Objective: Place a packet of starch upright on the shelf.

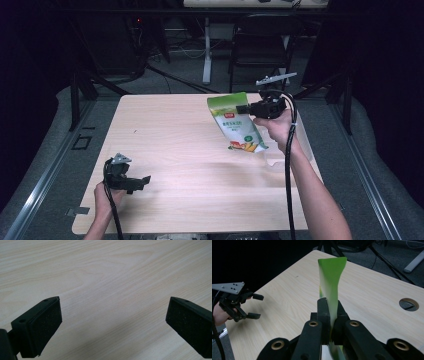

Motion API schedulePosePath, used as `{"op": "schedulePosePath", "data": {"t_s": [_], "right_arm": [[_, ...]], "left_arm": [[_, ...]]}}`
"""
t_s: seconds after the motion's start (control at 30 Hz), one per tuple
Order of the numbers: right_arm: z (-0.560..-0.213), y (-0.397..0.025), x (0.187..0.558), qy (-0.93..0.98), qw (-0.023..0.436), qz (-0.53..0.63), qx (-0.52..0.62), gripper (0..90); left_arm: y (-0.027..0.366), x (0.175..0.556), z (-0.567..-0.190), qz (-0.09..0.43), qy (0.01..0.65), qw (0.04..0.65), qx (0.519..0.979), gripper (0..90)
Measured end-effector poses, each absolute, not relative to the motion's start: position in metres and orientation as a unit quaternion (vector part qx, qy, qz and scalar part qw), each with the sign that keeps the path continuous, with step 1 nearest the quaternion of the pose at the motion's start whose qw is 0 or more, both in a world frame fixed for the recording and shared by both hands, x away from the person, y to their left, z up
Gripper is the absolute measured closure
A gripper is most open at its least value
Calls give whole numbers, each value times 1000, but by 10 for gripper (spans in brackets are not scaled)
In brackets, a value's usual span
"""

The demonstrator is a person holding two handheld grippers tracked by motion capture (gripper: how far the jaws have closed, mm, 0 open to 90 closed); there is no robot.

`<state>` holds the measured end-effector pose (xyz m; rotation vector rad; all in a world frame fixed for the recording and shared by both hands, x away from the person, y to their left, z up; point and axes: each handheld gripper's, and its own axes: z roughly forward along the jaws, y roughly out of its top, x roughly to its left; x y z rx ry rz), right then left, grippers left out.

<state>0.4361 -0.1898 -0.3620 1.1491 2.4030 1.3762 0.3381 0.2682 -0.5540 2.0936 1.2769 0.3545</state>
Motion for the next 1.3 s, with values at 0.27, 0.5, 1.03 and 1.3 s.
{"op": "schedulePosePath", "data": {"t_s": [0.27, 0.5, 1.03, 1.3], "right_arm": [[-351, -196, 441, 793, 86, 462, 389, 878], [-343, -207, 445, 786, 101, 465, 395, 879], [-332, -238, 453, 765, 131, 472, 418, 879], [-329, -251, 458, 756, 143, 475, 426, 880]], "left_arm": [[269, 339, -554, 136, 487, 326, 799, 4], [269, 339, -555, 135, 489, 327, 797, 4], [268, 339, -554, 139, 490, 328, 795, 4], [266, 339, -553, 138, 488, 326, 798, 4]]}}
